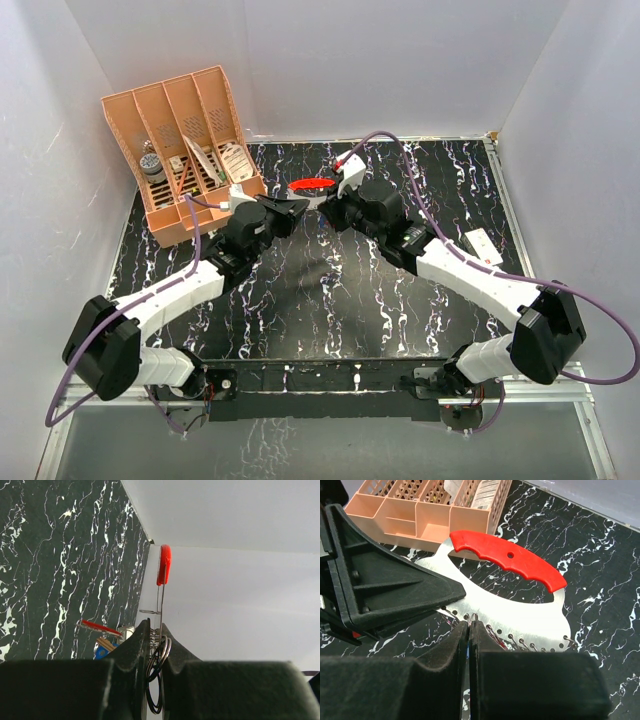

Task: Put the keys on the keyring

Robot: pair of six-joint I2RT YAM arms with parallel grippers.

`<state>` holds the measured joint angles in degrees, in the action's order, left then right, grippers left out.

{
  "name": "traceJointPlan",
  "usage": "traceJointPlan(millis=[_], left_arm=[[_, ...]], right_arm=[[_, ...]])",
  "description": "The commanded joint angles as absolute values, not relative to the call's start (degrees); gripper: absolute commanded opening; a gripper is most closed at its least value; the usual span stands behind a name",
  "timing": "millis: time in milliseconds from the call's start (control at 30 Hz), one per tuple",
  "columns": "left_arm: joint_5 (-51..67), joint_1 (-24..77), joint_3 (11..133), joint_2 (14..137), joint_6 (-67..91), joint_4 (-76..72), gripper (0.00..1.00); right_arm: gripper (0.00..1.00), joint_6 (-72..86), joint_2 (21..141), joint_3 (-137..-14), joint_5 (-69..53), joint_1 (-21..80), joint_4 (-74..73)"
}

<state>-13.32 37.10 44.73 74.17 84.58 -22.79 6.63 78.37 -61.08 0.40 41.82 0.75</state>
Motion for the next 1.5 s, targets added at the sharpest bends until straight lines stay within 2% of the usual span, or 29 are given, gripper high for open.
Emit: traceJointPlan(millis=[0, 600, 733, 833, 933, 1467], left_arm=[[-13.09, 37.23, 45.82, 75.87, 82.51, -18.77, 0.00], [-10.41, 37.20, 46.93, 76.12, 81.27, -20.14, 0.00], [-10.32, 37.24, 46.81, 76.00, 81.32, -20.38, 0.00], [-10.57, 37.14, 46.71, 75.60, 81.26, -20.22, 0.00], [-10.63, 37.14, 46.65, 75.41, 81.23, -20.26, 0.00], [-8.45, 34.96, 44.23, 72.53, 82.92, -22.84, 0.00]], right_arm=[[0.00, 6.11, 77.13, -68.00, -0.70, 42.24, 8.91], [0.00, 4.92, 83.61, -73.41, -1.30, 42.27, 7.28], [0.05, 4.91, 84.34, -74.15, -1.12, 42.25, 7.19], [0.18, 4.89, 84.14, -74.45, -0.24, 42.25, 6.82], [0.25, 4.88, 83.54, -74.01, 0.90, 42.27, 7.26], [0.24, 6.37, 76.62, -68.46, 0.81, 42.21, 3.15]])
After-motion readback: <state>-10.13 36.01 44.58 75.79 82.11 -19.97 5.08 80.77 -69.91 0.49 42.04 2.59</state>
